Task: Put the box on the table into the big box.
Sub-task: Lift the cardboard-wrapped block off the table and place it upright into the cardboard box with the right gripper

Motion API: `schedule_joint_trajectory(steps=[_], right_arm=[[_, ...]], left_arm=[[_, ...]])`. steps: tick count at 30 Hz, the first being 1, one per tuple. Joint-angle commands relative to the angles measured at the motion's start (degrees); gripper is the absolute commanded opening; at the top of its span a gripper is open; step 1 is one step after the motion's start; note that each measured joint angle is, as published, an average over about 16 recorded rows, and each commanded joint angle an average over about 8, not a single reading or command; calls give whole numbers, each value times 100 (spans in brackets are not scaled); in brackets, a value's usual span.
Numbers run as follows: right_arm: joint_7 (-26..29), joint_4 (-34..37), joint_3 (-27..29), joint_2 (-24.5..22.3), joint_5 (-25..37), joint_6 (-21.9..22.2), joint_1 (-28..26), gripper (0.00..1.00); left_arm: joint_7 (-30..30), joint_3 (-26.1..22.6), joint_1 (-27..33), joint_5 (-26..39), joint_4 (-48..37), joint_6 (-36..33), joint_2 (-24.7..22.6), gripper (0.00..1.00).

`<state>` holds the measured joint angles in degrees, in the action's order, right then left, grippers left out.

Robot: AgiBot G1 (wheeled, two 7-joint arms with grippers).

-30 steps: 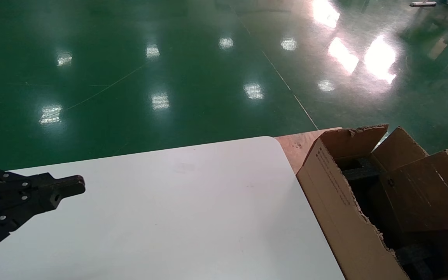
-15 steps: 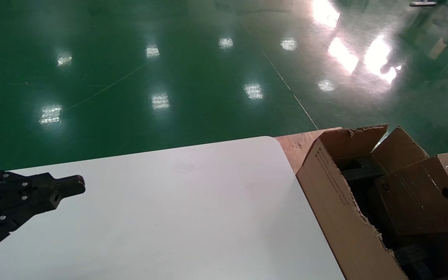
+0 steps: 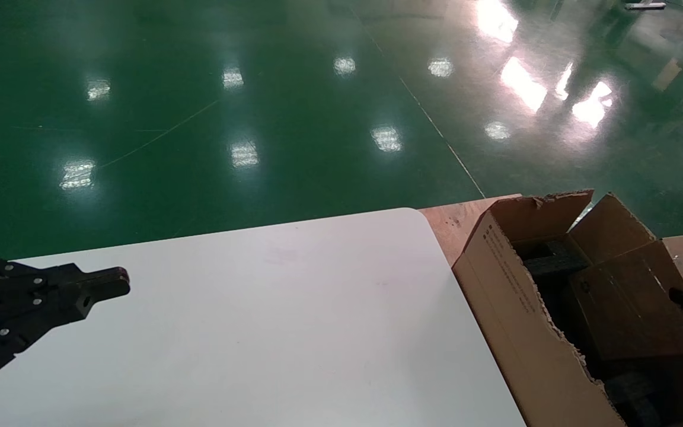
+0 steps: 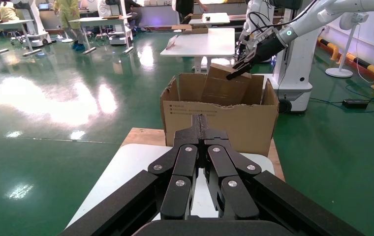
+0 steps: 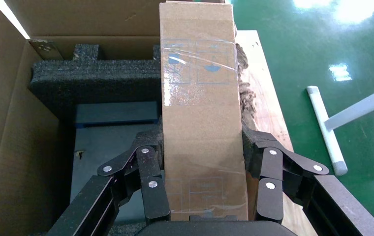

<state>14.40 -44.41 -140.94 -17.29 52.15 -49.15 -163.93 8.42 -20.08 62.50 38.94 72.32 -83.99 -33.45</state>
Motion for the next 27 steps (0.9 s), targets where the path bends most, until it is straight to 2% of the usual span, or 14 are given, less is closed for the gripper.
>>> schedule_joint_trajectory(steps=[1,4,5,7,8,11,12,13,14,16,27], right_arm=[[-41,42,-102,21,-109,41,6,0],[-93,73,-238,50,-253,82,8,0],[-108,79,-284,62,-300,96,9,0],[-133,87,-373,89,-389,124,11,10],[-142,91,-419,105,-433,138,13,19],[-162,105,-551,160,-553,180,21,56],[-167,112,-592,179,-591,195,25,68],[-172,119,-631,197,-627,208,29,81],[-174,127,-671,216,-663,222,34,89],[-183,142,-743,252,-730,248,43,99],[-216,205,-960,369,-937,352,77,100]], left_arm=[[0,0,0,0,0,0,0,0],[0,0,0,0,0,0,0,3],[0,0,0,0,0,0,0,15],[0,0,0,0,0,0,0,40],[0,-1,0,0,0,0,0,52],[0,-1,0,-1,0,0,0,90],[0,-1,0,-1,0,0,0,100],[0,-1,0,-1,0,0,0,100],[0,-1,0,-1,0,0,0,100],[-1,-1,0,-1,0,0,0,100],[-1,0,-1,-2,-2,2,1,100]])
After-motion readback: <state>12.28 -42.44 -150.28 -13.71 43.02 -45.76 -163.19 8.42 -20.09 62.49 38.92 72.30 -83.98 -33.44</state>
